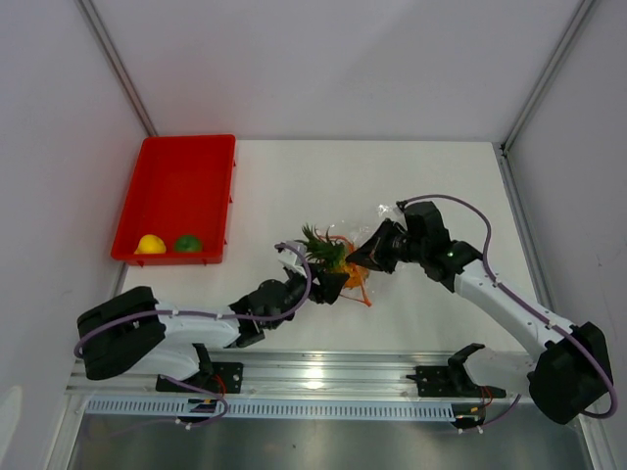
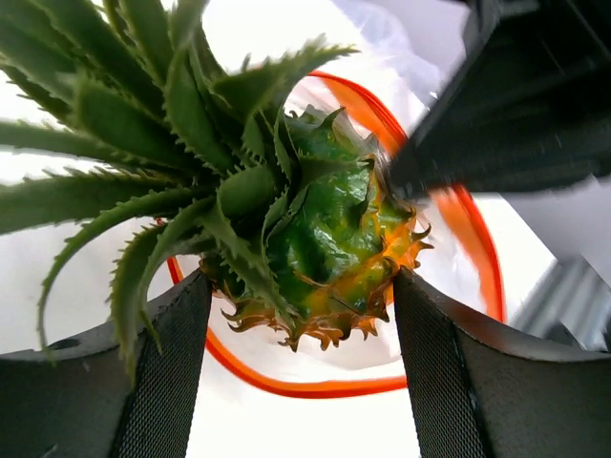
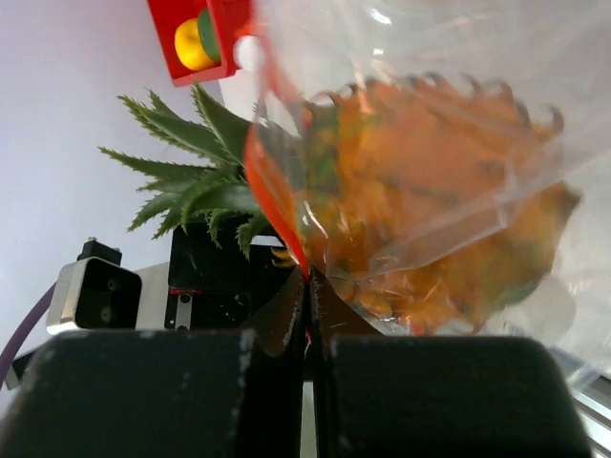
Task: Place the food in the zip-top bag and seal the zipper
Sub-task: Place the fake fruit in the zipper food storage bag.
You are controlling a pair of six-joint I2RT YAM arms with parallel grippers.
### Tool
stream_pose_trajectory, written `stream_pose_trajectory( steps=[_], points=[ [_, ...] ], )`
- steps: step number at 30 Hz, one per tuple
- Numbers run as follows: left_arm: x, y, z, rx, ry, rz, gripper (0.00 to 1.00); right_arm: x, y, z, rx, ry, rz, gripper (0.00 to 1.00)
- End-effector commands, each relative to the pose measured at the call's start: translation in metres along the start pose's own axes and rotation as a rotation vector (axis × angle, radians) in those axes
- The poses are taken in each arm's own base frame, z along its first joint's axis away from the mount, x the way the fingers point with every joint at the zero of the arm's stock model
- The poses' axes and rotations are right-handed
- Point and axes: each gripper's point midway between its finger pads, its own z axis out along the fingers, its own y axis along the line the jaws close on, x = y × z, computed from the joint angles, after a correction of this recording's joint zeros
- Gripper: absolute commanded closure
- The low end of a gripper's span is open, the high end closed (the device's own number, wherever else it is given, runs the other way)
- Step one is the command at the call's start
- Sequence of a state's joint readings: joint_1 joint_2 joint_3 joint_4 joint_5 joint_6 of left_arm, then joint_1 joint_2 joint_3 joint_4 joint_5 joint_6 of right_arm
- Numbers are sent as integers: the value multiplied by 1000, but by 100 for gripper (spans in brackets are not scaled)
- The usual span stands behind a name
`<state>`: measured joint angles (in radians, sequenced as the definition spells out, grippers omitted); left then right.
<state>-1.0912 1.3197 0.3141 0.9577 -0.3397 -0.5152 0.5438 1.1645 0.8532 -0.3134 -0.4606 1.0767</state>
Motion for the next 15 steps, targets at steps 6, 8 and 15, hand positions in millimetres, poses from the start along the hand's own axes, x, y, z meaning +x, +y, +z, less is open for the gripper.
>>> stream_pose_trajectory(
  steps=[6, 8, 15],
  points=[
    [-63, 8, 26, -321, -180, -98, 99, 6, 16, 1, -86, 23, 107, 100],
    [-59, 7, 30, -379, -144, -108, 99, 3, 18, 1, -90, 14, 116, 100],
    [-23, 12, 32, -386, -15, -35, 99, -1, 12, 1, -62, 3, 106, 100]
  ],
)
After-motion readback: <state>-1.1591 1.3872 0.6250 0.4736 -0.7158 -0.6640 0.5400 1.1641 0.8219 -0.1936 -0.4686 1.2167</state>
